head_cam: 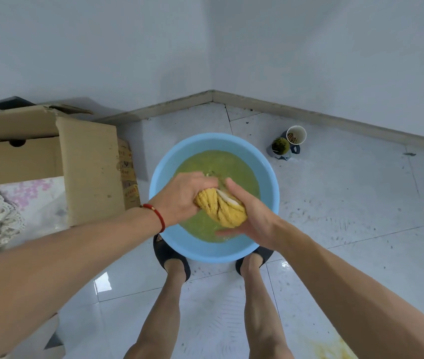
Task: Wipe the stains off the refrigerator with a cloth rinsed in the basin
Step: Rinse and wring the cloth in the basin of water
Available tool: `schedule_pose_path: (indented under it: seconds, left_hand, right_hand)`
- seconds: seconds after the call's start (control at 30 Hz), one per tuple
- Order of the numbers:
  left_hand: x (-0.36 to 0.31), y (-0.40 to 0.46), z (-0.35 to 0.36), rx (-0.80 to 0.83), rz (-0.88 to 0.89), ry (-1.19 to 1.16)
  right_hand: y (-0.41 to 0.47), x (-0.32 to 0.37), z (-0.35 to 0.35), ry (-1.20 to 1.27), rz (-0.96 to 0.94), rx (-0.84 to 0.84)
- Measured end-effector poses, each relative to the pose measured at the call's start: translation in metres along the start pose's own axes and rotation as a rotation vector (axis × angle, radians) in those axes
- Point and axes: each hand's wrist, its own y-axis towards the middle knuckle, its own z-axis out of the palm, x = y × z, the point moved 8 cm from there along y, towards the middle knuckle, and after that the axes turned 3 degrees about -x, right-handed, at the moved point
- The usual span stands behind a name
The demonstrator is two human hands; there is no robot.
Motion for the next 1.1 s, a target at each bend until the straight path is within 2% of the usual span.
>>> schedule_pose_path:
  seconds: [0.07, 0.13, 0.2, 0.27, 0.33, 0.4, 0.5, 0.57, 0.63, 0.7, 0.77, 0.83, 0.9, 0.97, 1.03, 1.1]
  left_hand:
    - [0.004, -0.001, -0.002, -0.047, 0.051, 0.070]
    - [0.014, 0.000, -0.001, -0.024, 0.040, 0.121]
    - [0.018, 0.000, 0.007, 0.070, -0.013, 0.151]
    - [0.022, 0.003, 0.018, 0.222, -0.189, 0.121]
    - [0.022, 0.002, 0.030, 0.389, -0.358, 0.052]
    - [0.020, 0.003, 0.040, 0.494, -0.498, -0.131]
    - [0.019, -0.004, 0.050, 0.614, -0.696, -0.375]
    - [0.011, -0.004, 0.052, 0.693, -0.623, -0.289]
    - [0.007, 0.004, 0.043, 0.595, -0.403, -0.019]
    - [-0.008, 0.011, 0.023, 0.361, -0.117, 0.188]
    - [-0.031, 0.009, 0.003, 0.131, 0.176, 0.246]
    - [-0.051, 0.007, -0.008, 0.027, 0.363, 0.228]
    - [-0.061, 0.009, -0.011, 0.003, 0.466, 0.230]
    - [-0.063, 0.013, -0.016, -0.028, 0.522, 0.245]
    - [-0.052, 0.017, -0.016, -0.001, 0.522, 0.306]
    - [-0.037, 0.022, -0.005, 0.167, 0.428, 0.395]
  right_hand:
    - [-0.008, -0.007, 0.019, 0.021, 0.088, 0.173]
    - [-0.008, -0.002, 0.024, -0.194, 0.028, 0.180]
    - [-0.002, 0.012, 0.016, -0.645, -0.109, 0.002]
    - [0.001, 0.031, 0.010, -1.051, -0.251, -0.177]
    - [0.000, 0.042, 0.015, -1.314, -0.426, -0.248]
    - [0.001, 0.045, 0.021, -1.597, -0.613, -0.321]
    - [-0.010, 0.045, 0.028, -1.755, -0.869, -0.422]
    - [-0.013, 0.042, 0.026, -1.644, -0.859, -0.316]
    - [-0.009, 0.036, 0.006, -1.372, -0.524, -0.155]
    - [-0.011, 0.024, -0.012, -0.819, -0.191, 0.001]
    - [-0.014, 0.015, -0.015, -0.172, -0.004, 0.083]
    - [-0.017, 0.000, 0.004, 0.139, 0.090, 0.278]
    - [-0.023, -0.005, 0.040, 0.266, 0.098, 0.549]
    - [-0.027, 0.001, 0.059, 0.295, 0.069, 0.685]
    - [-0.024, 0.008, 0.059, 0.188, 0.039, 0.627]
    - [-0.015, 0.012, 0.048, -0.049, 0.025, 0.419]
